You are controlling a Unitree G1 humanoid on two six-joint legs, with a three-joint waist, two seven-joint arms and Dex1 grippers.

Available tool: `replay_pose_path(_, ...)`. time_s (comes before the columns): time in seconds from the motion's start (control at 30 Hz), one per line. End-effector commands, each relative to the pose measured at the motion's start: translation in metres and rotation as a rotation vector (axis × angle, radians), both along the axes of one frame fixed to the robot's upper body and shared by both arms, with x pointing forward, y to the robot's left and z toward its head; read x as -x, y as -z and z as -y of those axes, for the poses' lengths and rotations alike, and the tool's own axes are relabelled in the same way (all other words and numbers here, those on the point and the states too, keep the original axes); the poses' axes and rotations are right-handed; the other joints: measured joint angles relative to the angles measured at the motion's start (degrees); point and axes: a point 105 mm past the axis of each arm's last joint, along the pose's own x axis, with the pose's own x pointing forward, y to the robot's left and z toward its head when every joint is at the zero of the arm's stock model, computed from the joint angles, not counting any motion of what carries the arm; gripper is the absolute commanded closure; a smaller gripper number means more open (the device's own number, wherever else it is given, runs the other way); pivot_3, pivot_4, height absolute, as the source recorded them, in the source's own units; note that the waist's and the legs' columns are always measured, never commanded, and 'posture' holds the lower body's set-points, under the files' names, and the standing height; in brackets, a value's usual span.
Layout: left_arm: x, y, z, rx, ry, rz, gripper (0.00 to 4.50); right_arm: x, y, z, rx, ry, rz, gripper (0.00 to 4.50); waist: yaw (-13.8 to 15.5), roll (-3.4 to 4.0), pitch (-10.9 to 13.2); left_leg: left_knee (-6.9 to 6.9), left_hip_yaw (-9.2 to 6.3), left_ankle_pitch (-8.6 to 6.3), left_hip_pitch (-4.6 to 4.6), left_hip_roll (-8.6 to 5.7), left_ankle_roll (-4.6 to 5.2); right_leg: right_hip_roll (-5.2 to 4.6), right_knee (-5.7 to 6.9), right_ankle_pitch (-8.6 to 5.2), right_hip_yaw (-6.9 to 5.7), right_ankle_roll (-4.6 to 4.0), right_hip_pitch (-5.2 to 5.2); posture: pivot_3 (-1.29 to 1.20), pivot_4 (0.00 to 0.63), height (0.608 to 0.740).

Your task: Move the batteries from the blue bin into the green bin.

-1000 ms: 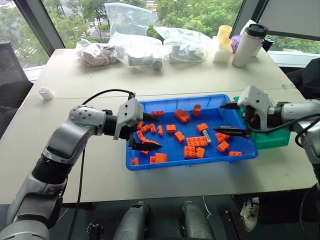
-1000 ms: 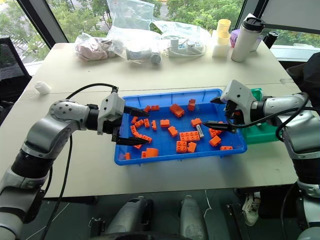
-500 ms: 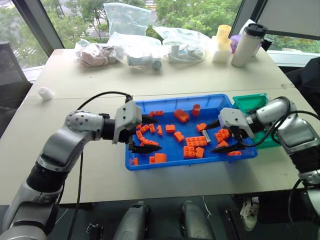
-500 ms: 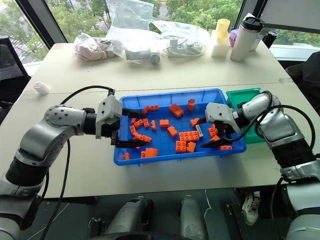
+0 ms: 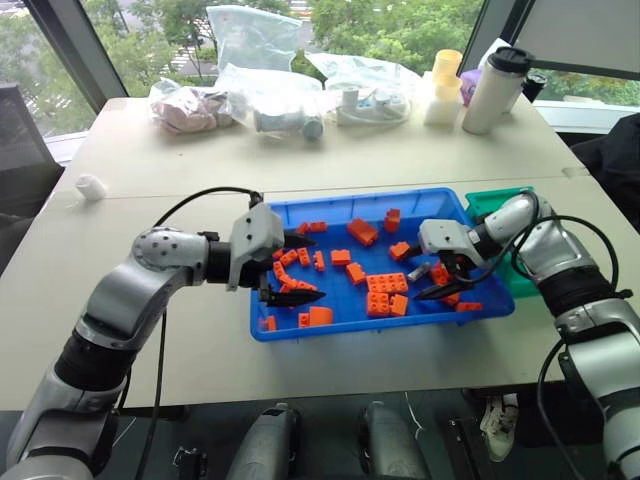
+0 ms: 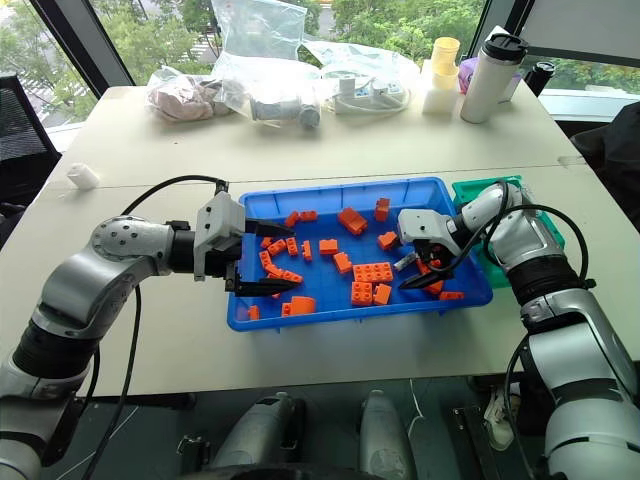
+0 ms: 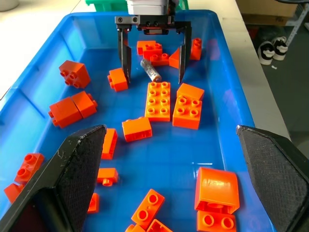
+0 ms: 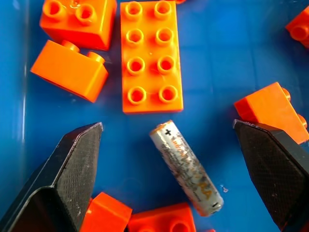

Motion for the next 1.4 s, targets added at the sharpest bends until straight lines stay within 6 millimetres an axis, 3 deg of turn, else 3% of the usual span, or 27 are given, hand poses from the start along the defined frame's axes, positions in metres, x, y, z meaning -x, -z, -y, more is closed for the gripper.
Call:
replay_pose_path(0.03,0.002,-0.008,0.000,0.017,0.000,0.041,0.00,-0.002,0.003,0.004,0.036,-0.002,0.014,0.04,0.04,0.00,0.00,0.00,-0.01,0.00,0.00,0.00,0.00,0.00,0.00,0.00,0.00,0.00,0.01,0.00,0.150,0.740)
replay_pose_path(0.17,0.001,-0.008,0.002,0.020,0.000,0.044,0.00,-0.002,0.004,0.004,0.054,-0.012,0.027,1.24,-0.02,0.00,-0.01,0.00,-0.01,0.00,0.01,0.00,0.00,0.00,0.00,0.00,0.00,0.00,0.01,0.00,0.150,0.740)
replay_pose_path(0.37,0.000,-0.009,0.003,0.021,0.004,0.051,0.00,0.005,0.008,0.002,0.076,-0.042,0.031,4.47,-0.03,0.00,-0.02,0.00,-0.01,0.00,0.02,0.00,0.00,0.00,0.01,0.00,0.00,0.00,0.02,0.00,0.150,0.740)
replay_pose_path(0.6,0.003,-0.009,0.003,0.013,0.023,0.044,0.00,-0.001,-0.016,0.000,-0.001,0.023,0.151,4.46,0.04,0.00,-0.02,0.00,0.00,0.00,0.02,0.00,0.00,0.00,0.01,0.00,0.00,0.00,0.01,0.00,0.150,0.740)
replay_pose_path(0.77,-0.011,-0.024,0.016,0.136,0.041,0.045,0.00,-0.017,-0.111,0.026,-0.419,0.409,0.395,4.46,0.71,0.07,0.03,0.02,-0.01,0.00,-0.03,-0.06,0.00,-0.07,0.02,0.00,0.01,0.00,-0.02,0.00,0.150,0.740)
replay_pose_path(0.87,-0.016,-0.043,0.026,0.280,0.062,-0.001,0.00,-0.016,-0.137,0.053,-0.586,0.615,0.509,4.46,1.40,0.04,0.01,0.04,-0.02,0.00,-0.03,-0.06,-0.01,-0.06,0.00,0.00,0.01,0.00,-0.01,0.00,0.150,0.740)
replay_pose_path(1.13,-0.019,-0.045,0.052,0.304,0.142,0.000,0.00,0.008,-0.118,0.115,-0.704,1.115,0.555,4.46,1.29,0.03,-0.02,0.02,0.03,0.00,-0.03,-0.07,0.01,-0.10,0.02,0.00,0.03,0.00,0.01,0.00,0.150,0.740)
replay_pose_path(1.4,-0.025,-0.037,0.057,0.261,0.156,0.021,0.00,0.014,-0.095,0.132,-0.626,1.285,0.537,4.46,1.03,0.07,-0.04,0.03,0.09,0.00,-0.01,-0.04,0.03,-0.05,0.09,0.01,0.05,0.00,-0.02,0.00,0.150,0.740)
